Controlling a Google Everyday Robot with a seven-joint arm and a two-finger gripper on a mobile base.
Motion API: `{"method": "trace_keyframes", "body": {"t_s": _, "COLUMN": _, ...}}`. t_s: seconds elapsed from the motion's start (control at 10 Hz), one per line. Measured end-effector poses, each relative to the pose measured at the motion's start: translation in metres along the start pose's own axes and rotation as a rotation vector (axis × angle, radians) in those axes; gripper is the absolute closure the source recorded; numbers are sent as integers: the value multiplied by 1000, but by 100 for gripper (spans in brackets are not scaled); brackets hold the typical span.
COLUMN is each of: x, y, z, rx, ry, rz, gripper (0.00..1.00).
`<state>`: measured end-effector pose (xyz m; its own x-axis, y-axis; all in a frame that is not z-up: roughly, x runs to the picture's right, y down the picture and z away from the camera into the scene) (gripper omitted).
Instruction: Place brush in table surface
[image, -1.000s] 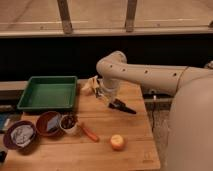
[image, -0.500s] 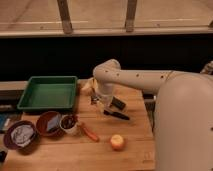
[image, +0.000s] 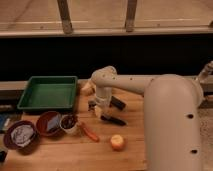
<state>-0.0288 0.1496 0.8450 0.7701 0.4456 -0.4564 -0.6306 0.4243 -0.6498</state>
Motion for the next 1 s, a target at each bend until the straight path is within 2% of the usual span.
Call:
{"method": "trace_keyframes", "body": {"t_s": 0.2, "x": -4, "y": 9, "z": 4, "rx": -11, "ry": 16, "rz": -20, "gripper": 98}}
{"method": "trace_keyframes", "body": {"t_s": 0.6, "x": -9, "y": 23, "z": 8, "rx": -28, "ry": 46, "rz": -50, "gripper": 64}}
{"method": "trace_keyframes", "body": {"t_s": 0.7, "x": -9, "y": 25, "z": 10, "rx": -36, "ry": 53, "rz": -56, "gripper": 52}}
{"method": "trace_keyframes", "body": {"t_s": 0.9, "x": -9, "y": 27, "z": 10, "rx": -43, "ry": 58, "rz": -62, "gripper": 32}}
{"method": "trace_keyframes", "body": {"t_s": 1.0, "x": -9, "y": 26, "z": 7, "rx": -42, "ry": 57, "rz": -63, "gripper": 25}}
